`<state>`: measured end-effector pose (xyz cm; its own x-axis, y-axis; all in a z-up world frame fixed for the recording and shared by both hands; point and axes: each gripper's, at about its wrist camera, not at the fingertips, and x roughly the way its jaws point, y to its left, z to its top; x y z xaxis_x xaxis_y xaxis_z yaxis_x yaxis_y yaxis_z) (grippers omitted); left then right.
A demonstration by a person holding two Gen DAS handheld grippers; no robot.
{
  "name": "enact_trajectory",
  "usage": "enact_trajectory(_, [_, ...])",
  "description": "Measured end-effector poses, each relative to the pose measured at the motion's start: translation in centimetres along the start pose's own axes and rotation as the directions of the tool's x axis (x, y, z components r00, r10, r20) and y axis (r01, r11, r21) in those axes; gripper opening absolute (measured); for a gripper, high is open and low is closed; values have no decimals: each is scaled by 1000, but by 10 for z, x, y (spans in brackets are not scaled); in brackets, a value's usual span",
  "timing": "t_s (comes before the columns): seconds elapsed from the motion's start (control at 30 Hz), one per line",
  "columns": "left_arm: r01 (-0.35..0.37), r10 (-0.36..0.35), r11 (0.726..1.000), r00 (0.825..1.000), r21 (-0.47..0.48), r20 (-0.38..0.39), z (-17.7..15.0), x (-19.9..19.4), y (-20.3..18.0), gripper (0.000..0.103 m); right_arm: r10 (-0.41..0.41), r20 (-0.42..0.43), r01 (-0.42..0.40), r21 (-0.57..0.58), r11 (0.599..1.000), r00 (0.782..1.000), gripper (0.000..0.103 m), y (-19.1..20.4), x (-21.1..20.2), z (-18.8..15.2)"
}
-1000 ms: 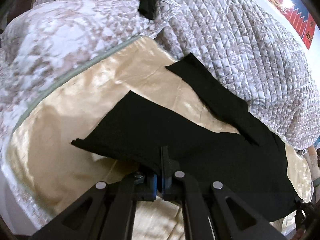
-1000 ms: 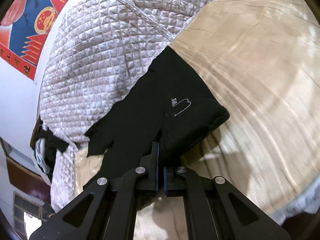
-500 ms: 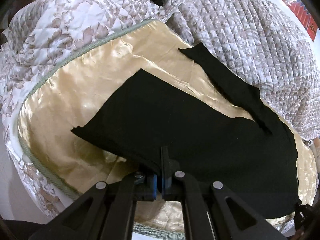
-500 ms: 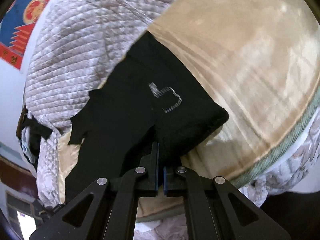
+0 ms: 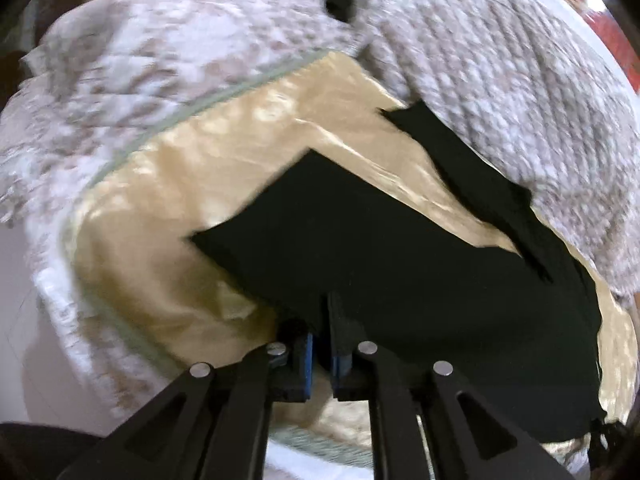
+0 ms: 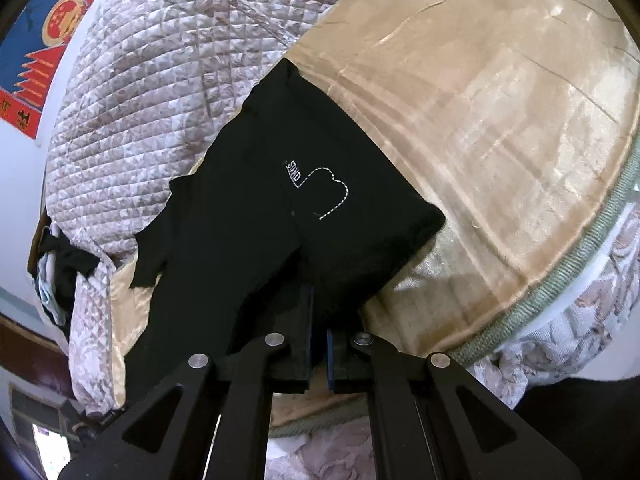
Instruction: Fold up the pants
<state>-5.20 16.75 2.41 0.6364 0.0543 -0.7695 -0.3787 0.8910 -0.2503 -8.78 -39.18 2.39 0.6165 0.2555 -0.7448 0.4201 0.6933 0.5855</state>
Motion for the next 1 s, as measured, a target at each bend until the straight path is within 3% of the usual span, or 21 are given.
enact_trajectory(0.1, [-38,39,999,999,-35,35,1,-16,11,10,-67,34,67,-5,998,997,28,3,-18,-2])
enact_trajectory(0.17, [-64,66,998,996,-29,63,2,-25,11,10,-112,104,116,-28,993,988,33,6,-38,-2])
enact_trajectory(0.27, [-71,71,997,991,-1,109,6,-34,1,11,-184,224,210,-97,973,957,33,18,-57,4])
enact_trajectory(0.37, [-7,1,998,994,60,107,9,-34,-17,12,-163,268,219,-191,957,949,33,39,-57,8])
enact_trajectory(0.47, [23,-32,992,997,123,68,6,-18,-34,19,-121,243,196,-314,929,962,33,58,-41,4])
enact_trajectory(0.6, [-28,35,991,998,127,-55,-3,13,-30,19,-226,103,247,-324,913,969,32,44,4,1])
enact_trajectory(0.67, [-49,53,989,998,139,-30,-2,7,-31,20,-219,106,241,-295,925,970,30,36,3,2])
enact_trajectory(0.73, [-86,87,982,996,167,2,1,4,-37,23,-235,153,273,-319,908,960,30,43,-6,3])
enact_trajectory(0.87, [-60,61,981,998,182,2,8,6,-49,24,-197,170,249,-378,892,966,31,62,-6,8])
enact_trajectory(1.0, [-9,9,970,1000,244,-1,19,15,-71,31,-171,109,202,-450,870,979,32,86,17,15])
